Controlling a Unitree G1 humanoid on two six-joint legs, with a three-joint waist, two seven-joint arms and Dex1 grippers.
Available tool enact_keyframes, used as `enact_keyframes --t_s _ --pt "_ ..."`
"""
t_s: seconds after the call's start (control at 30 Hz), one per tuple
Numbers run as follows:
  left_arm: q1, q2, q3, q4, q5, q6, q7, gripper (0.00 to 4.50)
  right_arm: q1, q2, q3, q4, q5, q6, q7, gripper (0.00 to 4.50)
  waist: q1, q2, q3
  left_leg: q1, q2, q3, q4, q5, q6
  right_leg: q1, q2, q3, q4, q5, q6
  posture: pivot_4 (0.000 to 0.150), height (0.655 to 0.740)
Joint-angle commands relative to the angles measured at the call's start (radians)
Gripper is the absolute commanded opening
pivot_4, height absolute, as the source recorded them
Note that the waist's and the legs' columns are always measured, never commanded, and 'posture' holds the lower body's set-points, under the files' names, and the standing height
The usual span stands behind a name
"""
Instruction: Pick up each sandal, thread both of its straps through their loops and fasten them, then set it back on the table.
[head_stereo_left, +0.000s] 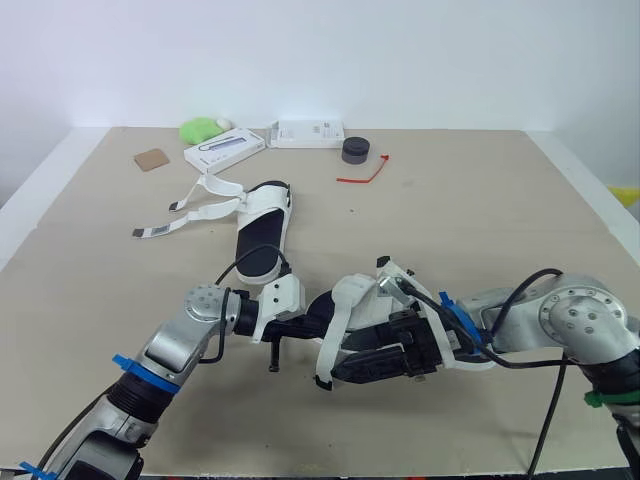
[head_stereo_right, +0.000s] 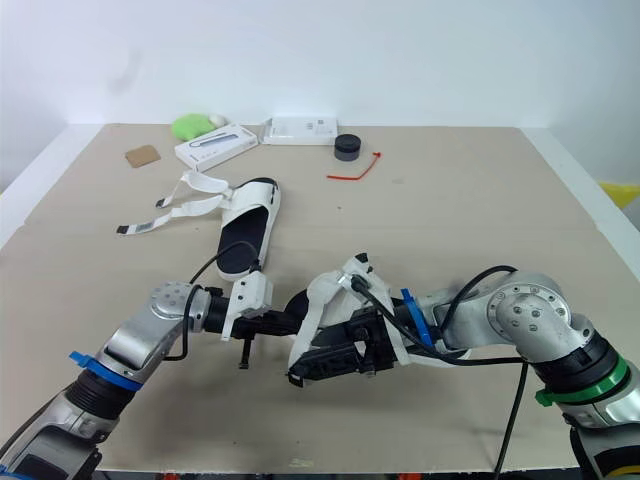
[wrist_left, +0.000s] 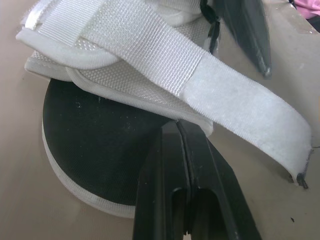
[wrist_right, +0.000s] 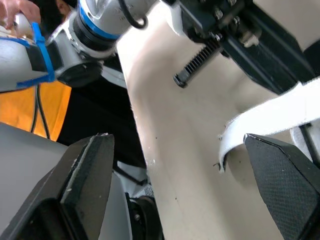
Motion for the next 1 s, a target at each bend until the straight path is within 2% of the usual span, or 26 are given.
enact_keyframes --t_s 0.03,0.27,0.63,0.8,1.0 --pt "0.01 0.006 -0.01 0.021 0.017 0.023 0.006 0.0 0.015 0.019 -0.03 0.034 -0.088 0.026 0.012 4.47 0.0 0.0 0.0 0.0 0.0 0.0 0.0 0.0 0.0 0.0 0.0 0.0 0.0 0.0 0.0 0.15 0.74" --pt "0.009 0.006 -0.004 0.018 0.016 0.028 0.013 0.0 0.005 0.061 -0.049 0.066 -0.277 0.036 0.087 4.47 0.0 0.0 0.0 0.0 0.0 0.0 0.001 0.002 -0.002 0.001 0.002 0.001 0.0 0.002 0.002 0.15 0.74" --pt "-0.013 -0.006 0.004 0.051 0.03 0.01 0.037 0.0 -0.023 0.079 -0.069 0.11 -0.477 0.035 0.236 4.47 -0.001 0.0 0.0 0.001 -0.001 0.0 0.001 0.005 0.0 0.001 0.003 0.003 0.0 0.005 0.003 0.15 0.74" --pt "-0.028 -0.02 0.009 0.101 0.058 -0.024 0.078 0.0 -0.008 0.105 -0.093 0.1 -0.469 0.096 0.25 4.47 -0.001 0.0 0.0 0.0 -0.001 0.0 0.001 0.005 0.0 0.001 0.003 0.003 0.0 0.005 0.003 0.15 0.74" --pt "-0.044 -0.031 0.004 0.138 0.076 -0.058 0.1 0.0 0.02 0.204 -0.156 0.137 -0.433 0.215 0.191 4.47 -0.001 0.0 0.0 0.0 -0.001 0.0 0.001 0.005 -0.001 0.0 0.003 0.004 0.0 0.005 0.003 0.15 0.74"
